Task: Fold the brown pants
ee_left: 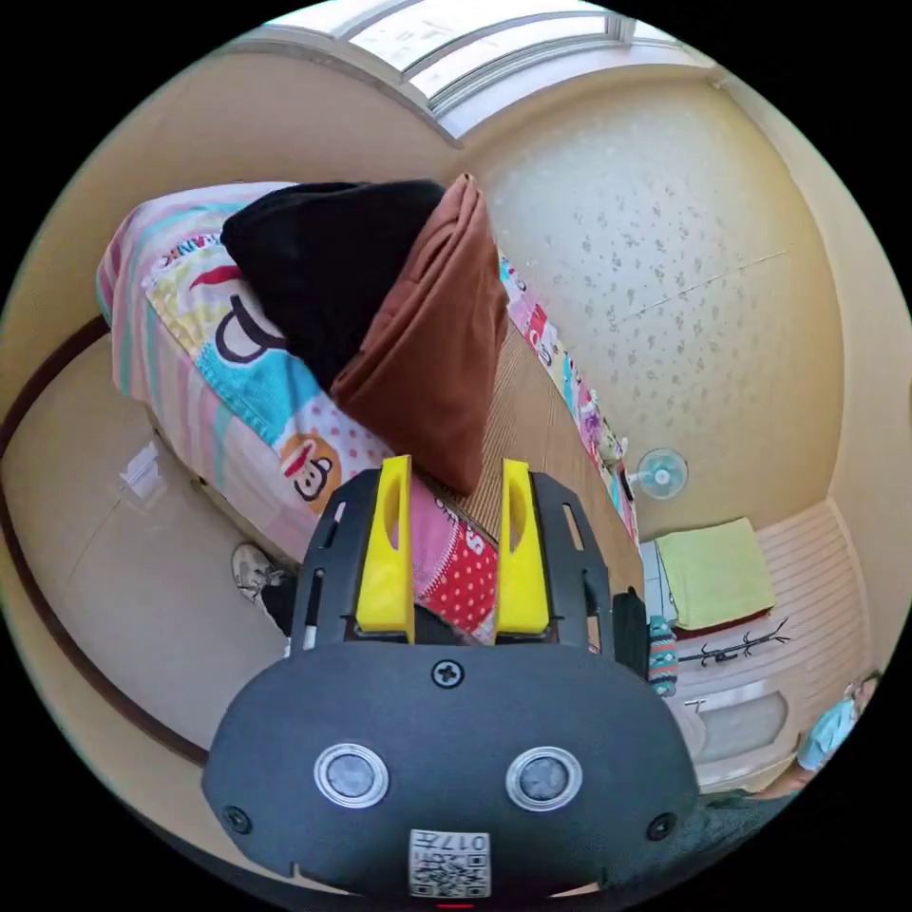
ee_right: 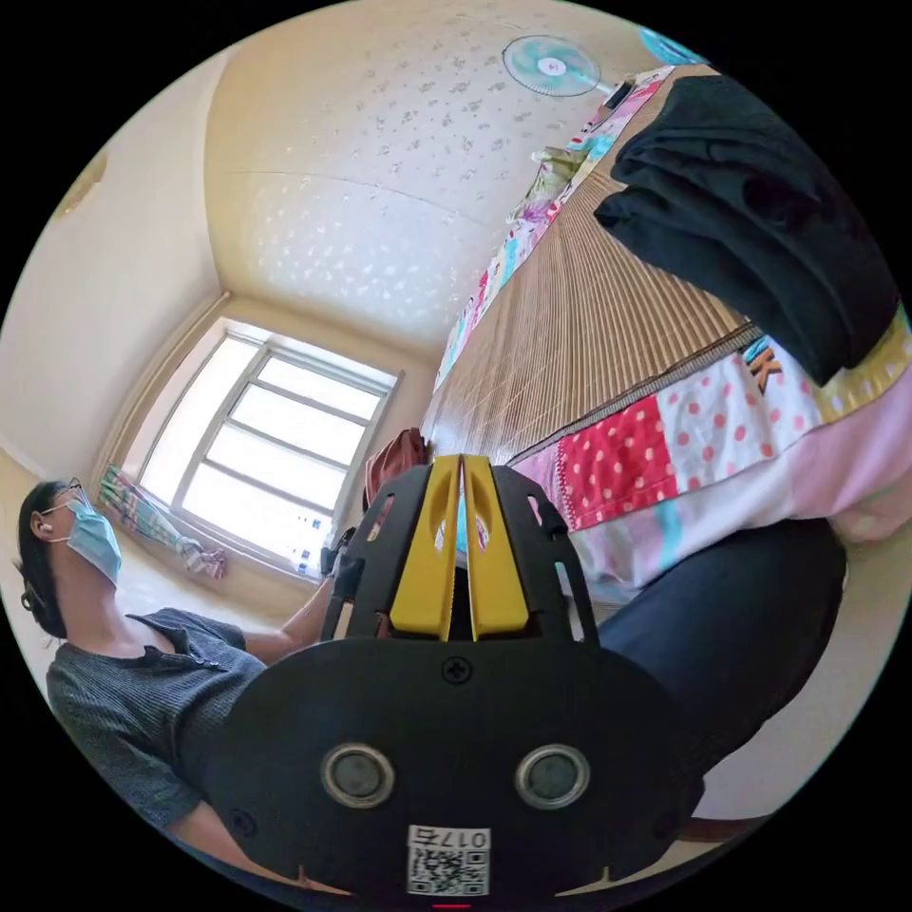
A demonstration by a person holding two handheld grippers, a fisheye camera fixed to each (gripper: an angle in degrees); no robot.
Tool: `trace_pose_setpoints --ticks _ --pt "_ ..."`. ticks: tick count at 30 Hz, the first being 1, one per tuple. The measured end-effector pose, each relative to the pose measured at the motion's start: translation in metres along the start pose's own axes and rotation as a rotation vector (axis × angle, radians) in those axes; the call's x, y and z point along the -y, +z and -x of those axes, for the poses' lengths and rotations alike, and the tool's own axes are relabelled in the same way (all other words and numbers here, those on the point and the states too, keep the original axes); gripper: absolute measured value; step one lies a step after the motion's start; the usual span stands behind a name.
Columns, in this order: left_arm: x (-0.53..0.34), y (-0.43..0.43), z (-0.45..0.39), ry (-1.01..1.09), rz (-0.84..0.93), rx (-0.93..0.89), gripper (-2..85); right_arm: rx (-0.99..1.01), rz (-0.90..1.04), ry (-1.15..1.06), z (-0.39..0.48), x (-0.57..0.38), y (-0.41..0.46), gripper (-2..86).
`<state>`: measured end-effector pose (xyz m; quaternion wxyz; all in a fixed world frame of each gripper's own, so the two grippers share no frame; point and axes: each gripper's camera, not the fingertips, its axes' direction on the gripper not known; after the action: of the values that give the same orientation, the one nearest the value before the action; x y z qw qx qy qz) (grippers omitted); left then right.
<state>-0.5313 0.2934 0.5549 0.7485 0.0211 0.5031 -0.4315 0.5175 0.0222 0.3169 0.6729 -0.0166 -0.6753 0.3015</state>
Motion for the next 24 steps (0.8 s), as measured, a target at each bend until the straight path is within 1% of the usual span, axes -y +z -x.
trace_pose_setpoints --ticks 2,4,6,7,8,9,10,11,12,13,16,17,18,20,22,24 --pt "0.034 -0.014 -0.009 0.044 -0.088 0.081 15.9 0.015 0.002 0.011 -0.017 -0.017 0.006 0.5" --pt "0.056 -0.013 -0.016 0.087 -0.106 0.067 16.0 -0.002 -0.015 0.021 -0.03 -0.034 0.007 0.5" --pt "0.068 0.004 -0.009 0.011 -0.066 -0.005 15.0 -0.023 -0.01 0.044 -0.048 -0.049 0.01 0.5" --pt "0.063 0.011 0.001 -0.117 -0.103 -0.061 13.9 -0.017 0.004 0.066 -0.063 -0.058 0.013 0.5" --pt "0.048 0.017 0.007 -0.217 -0.142 -0.122 8.1 0.006 0.02 0.082 -0.078 -0.066 0.017 0.5" --pt "0.041 0.024 0.007 -0.22 -0.148 -0.203 5.1 0.02 0.028 0.085 -0.084 -0.07 0.019 0.5" --pt "0.028 0.048 0.006 -0.22 -0.096 -0.391 4.6 0.041 0.043 0.083 -0.095 -0.076 0.025 0.6" --pt "0.011 0.079 0.001 -0.234 0.005 -0.565 4.2 0.041 0.062 0.074 -0.104 -0.082 0.032 0.6" --pt "0.0 0.094 -0.002 -0.245 0.055 -0.634 4.1 0.034 0.075 0.07 -0.108 -0.084 0.036 0.7" --pt "-0.026 0.121 -0.011 -0.273 0.15 -0.728 3.9 0.009 0.105 0.061 -0.115 -0.088 0.046 0.7" --pt "-0.106 0.168 -0.057 -0.256 0.282 -0.848 3.6 -0.04 0.195 0.009 -0.128 -0.095 0.082 1.1" --pt "-0.14 0.182 -0.082 -0.249 0.342 -0.877 3.4 -0.05 0.233 -0.026 -0.13 -0.098 0.099 1.4" --pt "-0.157 0.187 -0.095 -0.238 0.37 -0.881 3.3 -0.055 0.253 -0.049 -0.131 -0.1 0.108 1.6" --pt "-0.215 0.188 -0.143 -0.168 0.405 -0.838 3.1 -0.076 0.332 -0.173 -0.126 -0.113 0.147 3.1" --pt "-0.25 0.181 -0.18 -0.08 0.466 -0.792 3.2 -0.082 0.409 -0.286 -0.121 -0.127 0.176 5.4" --pt "-0.281 0.17 -0.215 -0.003 0.517 -0.739 3.3 -0.153 0.466 -0.392 -0.117 -0.144 0.201 8.6"
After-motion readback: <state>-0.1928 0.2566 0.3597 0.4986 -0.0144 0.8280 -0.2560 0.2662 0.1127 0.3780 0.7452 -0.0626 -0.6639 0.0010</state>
